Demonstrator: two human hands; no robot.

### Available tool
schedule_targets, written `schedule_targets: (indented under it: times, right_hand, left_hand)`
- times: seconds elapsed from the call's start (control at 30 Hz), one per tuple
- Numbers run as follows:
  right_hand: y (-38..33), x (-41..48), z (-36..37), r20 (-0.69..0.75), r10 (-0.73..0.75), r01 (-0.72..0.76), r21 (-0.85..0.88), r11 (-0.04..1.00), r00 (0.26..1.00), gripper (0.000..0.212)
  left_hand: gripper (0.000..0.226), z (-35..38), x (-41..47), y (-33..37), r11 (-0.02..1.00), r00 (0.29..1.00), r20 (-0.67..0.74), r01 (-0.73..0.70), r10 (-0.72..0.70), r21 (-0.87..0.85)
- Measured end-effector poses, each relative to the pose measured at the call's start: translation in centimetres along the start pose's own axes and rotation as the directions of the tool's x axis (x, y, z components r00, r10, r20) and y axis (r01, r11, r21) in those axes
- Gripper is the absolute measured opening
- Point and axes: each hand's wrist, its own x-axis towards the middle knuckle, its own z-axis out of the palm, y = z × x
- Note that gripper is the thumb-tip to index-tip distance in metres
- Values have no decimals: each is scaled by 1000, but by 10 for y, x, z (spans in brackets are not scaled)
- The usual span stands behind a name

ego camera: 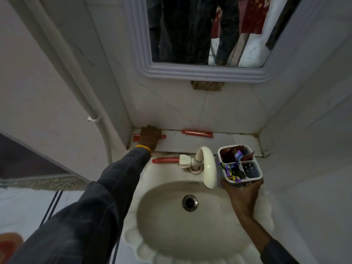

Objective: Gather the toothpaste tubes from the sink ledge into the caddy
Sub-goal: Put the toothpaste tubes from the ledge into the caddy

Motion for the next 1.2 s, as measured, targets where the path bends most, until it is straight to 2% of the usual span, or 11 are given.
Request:
schedule_targets:
  times: [0.07,0.17,0.27,0.37,0.5,0.6,0.67,0.73,0.9,1.0,1.2]
  right_hand:
    - [0,0,0,-13,31,-30,21,999,999,111]
    - [-1,-1,2,-24,34,-33,39,999,999,110]
    - [-7,1,5,0,3,-3,35,999,1000,102]
    - [-8,4,4,1,9,-9,34,999,1000,96]
    - [-16,6,1,12,11,-11,42,999,1000,92]
    - [-15,7,-1,29,19,-21,52,998,999,84]
    - [-8,8,-2,34,35,-36,33,999,999,94]
    - [-3,8,-4,25,56,-57,26,998,998,101]
    - [7,13,-5,52,120,-120,-9,993,991,111]
    - [19,16,-5,52,157,-154,-49,987,986,115]
    - [14,15,-3,54,131,-129,-33,991,990,112]
  left_hand:
    - [42,-3,-1,-1,1000,1000,12,-16,15,26]
    - [44,-16,-2,6,997,1000,15,-23,24,-74]
    - [34,-51,-6,27,971,983,65,-159,173,-180]
    - [32,-93,-15,63,913,925,97,-340,368,-224]
    - [40,-133,-24,119,839,842,113,-494,527,-230]
    - [32,-145,-28,152,818,777,262,-521,573,-243]
    - [27,-144,-30,167,818,737,353,-514,576,-259]
    - [25,-139,-36,177,814,718,384,-520,580,-258]
    - [18,-143,-44,182,807,750,300,-536,590,-246]
    - [18,-155,-49,186,777,731,268,-573,628,-259]
    - [19,-144,-57,204,759,766,66,-616,640,-209]
